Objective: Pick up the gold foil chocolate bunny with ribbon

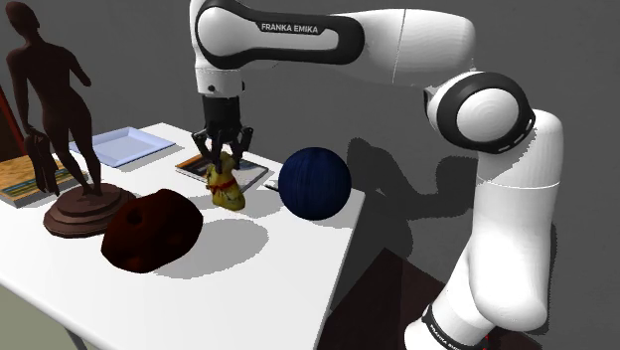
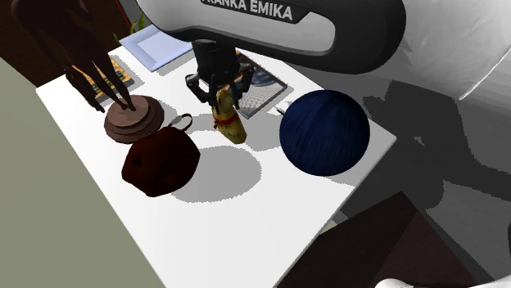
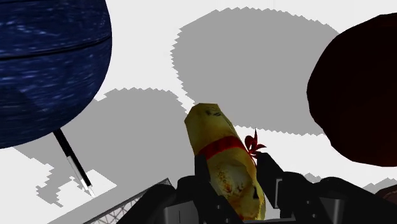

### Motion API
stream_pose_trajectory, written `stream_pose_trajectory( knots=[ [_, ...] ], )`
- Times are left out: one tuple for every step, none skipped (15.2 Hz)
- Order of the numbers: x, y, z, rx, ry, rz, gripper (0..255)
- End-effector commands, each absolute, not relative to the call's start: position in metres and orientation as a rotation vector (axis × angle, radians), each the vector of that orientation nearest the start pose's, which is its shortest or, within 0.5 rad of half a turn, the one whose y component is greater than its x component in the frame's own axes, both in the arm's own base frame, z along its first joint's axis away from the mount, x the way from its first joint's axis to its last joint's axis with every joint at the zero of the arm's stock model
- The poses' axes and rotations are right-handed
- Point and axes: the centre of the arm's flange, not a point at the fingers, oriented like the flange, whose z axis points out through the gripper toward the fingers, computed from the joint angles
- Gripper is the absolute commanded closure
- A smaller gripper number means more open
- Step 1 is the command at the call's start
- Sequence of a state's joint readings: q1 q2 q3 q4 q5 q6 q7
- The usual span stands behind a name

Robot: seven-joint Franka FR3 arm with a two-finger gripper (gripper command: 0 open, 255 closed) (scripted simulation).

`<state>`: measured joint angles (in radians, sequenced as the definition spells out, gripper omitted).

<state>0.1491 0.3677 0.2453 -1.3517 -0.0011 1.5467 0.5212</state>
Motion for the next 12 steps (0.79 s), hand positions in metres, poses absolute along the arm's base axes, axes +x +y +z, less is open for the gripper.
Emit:
stream_pose_trajectory(
  knots=[
    [0.609,0.225,0.519,-3.114,0.211,0.287,255],
    [0.609,0.225,0.524,-3.114,0.211,0.287,255],
    [0.609,0.225,0.53,-3.114,0.211,0.287,255],
    [0.609,0.225,0.535,-3.114,0.211,0.287,255],
    [0.609,0.225,0.54,-3.114,0.211,0.287,255],
    [0.609,0.225,0.545,-3.114,0.211,0.287,255],
    [0.609,0.225,0.551,-3.114,0.211,0.287,255],
    [0.609,0.225,0.556,-3.114,0.211,0.287,255],
    [0.609,0.225,0.561,-3.114,0.211,0.287,255],
    [0.609,0.225,0.567,-3.114,0.211,0.287,255],
    [0.609,0.225,0.567,-3.114,0.211,0.287,255],
    [0.609,0.225,0.567,-3.114,0.211,0.287,255]
  ],
)
